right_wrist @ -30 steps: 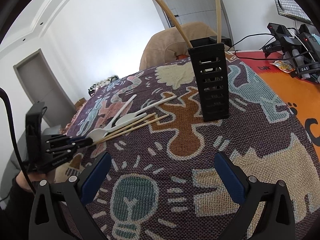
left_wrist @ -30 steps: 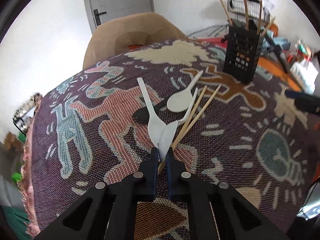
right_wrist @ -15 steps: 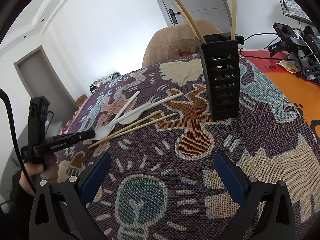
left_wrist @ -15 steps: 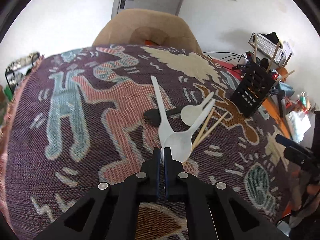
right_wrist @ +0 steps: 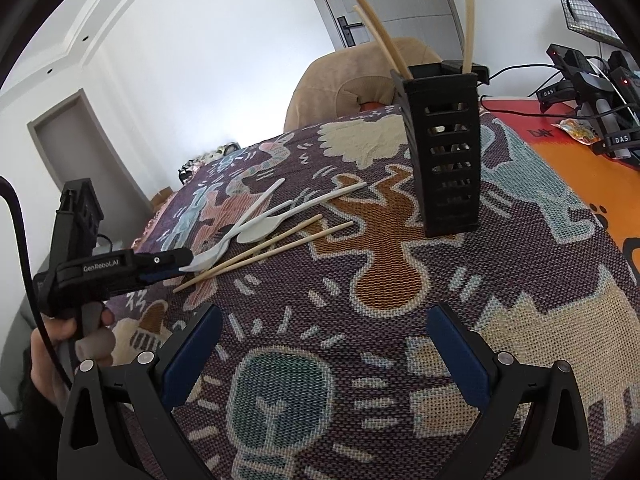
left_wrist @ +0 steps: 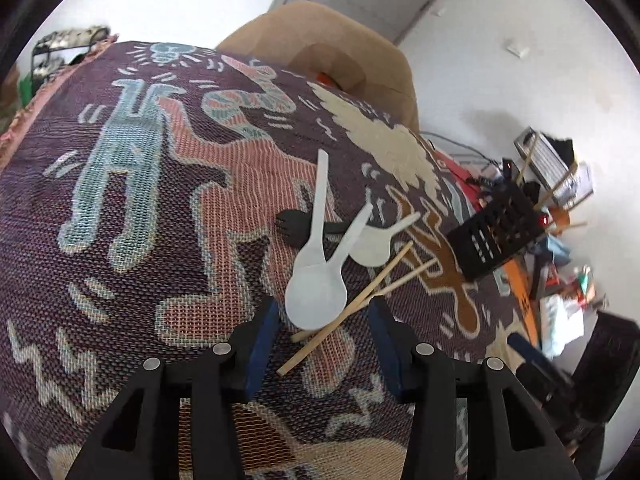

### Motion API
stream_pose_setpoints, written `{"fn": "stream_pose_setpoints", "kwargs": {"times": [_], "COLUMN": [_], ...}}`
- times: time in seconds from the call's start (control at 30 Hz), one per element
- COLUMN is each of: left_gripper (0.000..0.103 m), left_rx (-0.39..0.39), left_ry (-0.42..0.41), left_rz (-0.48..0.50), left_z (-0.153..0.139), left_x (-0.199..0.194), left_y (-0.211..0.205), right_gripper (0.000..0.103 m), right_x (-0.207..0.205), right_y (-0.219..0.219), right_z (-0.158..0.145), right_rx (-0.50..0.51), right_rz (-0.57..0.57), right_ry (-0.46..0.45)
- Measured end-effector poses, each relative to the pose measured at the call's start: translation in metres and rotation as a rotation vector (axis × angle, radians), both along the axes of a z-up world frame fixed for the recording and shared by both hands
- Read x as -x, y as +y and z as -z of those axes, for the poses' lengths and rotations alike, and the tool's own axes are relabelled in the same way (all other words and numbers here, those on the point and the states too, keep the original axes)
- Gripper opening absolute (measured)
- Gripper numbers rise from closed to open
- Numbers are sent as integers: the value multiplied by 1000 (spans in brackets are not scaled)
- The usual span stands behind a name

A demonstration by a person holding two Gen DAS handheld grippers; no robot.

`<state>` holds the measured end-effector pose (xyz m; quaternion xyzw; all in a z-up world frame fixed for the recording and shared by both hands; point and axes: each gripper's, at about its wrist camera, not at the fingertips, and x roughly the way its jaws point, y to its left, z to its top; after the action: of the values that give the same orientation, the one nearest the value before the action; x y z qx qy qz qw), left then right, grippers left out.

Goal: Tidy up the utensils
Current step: 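Close the left gripper on the handle of a white plastic spoon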

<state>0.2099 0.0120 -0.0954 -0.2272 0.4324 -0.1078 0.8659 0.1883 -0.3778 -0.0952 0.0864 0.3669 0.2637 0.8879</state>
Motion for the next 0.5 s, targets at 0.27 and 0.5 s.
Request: {"fn": "stream_pose_setpoints", "kwargs": {"times": [0.27,0.5], "left_gripper": [39,26], "left_rx": [202,240], "left_ry": [97,129], "left_rz": [-125,-211], "left_z": [10,23], "left_x": [2,1], "left_y": [12,13], "right_gripper": [103,103], "right_x": [-1,2], "right_y": [-8,-9], "right_z": [-1,-3], "right_rx": [-15,-19], "right_rz": [12,11], "right_ry": [-2,-5]}}
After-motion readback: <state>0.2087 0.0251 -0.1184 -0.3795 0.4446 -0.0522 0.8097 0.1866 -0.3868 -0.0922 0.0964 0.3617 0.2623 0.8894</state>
